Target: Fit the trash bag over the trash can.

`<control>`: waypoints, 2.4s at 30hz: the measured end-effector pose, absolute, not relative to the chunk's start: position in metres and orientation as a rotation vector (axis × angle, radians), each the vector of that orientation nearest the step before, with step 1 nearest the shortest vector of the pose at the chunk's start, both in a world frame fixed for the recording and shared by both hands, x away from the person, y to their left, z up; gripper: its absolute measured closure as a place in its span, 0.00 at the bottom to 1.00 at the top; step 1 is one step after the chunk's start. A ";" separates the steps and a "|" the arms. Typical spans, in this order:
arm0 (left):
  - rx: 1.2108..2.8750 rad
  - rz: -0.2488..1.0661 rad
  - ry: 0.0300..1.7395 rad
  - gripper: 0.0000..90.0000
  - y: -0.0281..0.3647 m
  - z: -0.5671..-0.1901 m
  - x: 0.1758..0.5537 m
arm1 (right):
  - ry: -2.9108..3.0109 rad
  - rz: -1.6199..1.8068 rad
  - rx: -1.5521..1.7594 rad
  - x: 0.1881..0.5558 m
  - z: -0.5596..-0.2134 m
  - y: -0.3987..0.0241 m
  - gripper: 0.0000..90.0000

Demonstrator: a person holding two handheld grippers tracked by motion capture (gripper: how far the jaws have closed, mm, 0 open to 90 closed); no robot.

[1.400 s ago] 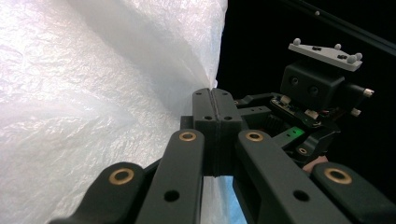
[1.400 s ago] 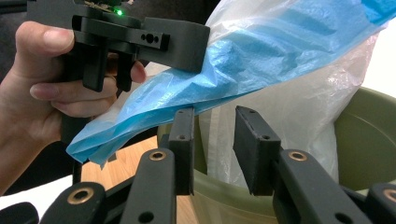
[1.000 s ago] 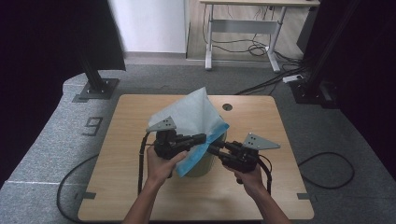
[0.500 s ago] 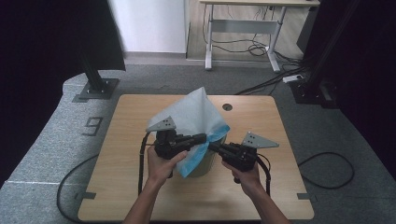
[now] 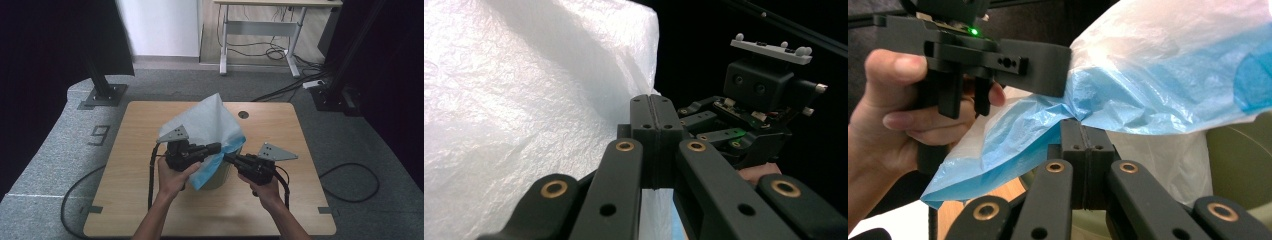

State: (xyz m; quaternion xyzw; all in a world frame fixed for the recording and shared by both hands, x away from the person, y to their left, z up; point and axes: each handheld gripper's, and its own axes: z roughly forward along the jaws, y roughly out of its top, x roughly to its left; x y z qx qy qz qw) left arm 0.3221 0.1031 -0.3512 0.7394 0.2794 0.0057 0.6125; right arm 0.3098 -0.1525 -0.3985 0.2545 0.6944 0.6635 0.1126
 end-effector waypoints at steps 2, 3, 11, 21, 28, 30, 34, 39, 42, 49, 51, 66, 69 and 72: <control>1.701 0.015 0.645 1.00 0.104 -0.350 0.322 | 2.044 1.934 0.763 0.311 -0.400 -0.153 0.99; 1.700 0.015 0.645 1.00 0.105 -0.350 0.322 | 2.044 1.932 0.769 0.311 -0.400 -0.153 0.99; 1.724 0.047 0.645 1.00 0.104 -0.349 0.319 | 2.051 1.909 0.790 0.312 -0.401 -0.154 0.99; 1.760 0.132 0.665 0.78 0.102 -0.348 0.317 | 2.061 1.881 0.773 0.311 -0.400 -0.154 0.99; 1.819 0.220 0.674 0.66 0.086 -0.343 0.318 | 2.073 1.849 0.752 0.308 -0.399 -0.150 0.99; 1.851 0.246 0.678 0.72 0.082 -0.342 0.320 | 2.076 1.841 0.747 0.308 -0.399 -0.149 0.99; 1.880 0.225 0.674 0.87 0.077 -0.344 0.324 | 2.076 1.823 0.742 0.307 -0.398 -0.149 0.99; 1.878 0.201 0.654 1.00 0.076 -0.345 0.326 | 2.080 1.804 0.743 0.307 -0.400 -0.150 0.99; 1.862 0.189 0.651 1.00 0.077 -0.344 0.326 | 2.080 1.810 0.746 0.307 -0.400 -0.150 0.98; 1.782 0.124 0.646 1.00 0.087 -0.341 0.328 | 2.091 1.832 0.760 0.309 -0.402 -0.152 0.97; 1.763 0.099 0.644 1.00 0.090 -0.341 0.330 | 2.093 1.840 0.766 0.309 -0.403 -0.152 0.98; 1.729 0.068 0.668 1.00 0.096 -0.346 0.333 | 2.079 1.941 0.746 0.299 -0.397 -0.159 0.83; 1.720 0.061 0.661 1.00 0.095 -0.345 0.332 | 2.083 1.945 0.754 0.301 -0.397 -0.158 0.81; 1.720 0.059 0.654 1.00 0.094 -0.345 0.331 | 2.091 1.948 0.762 0.304 -0.397 -0.154 0.78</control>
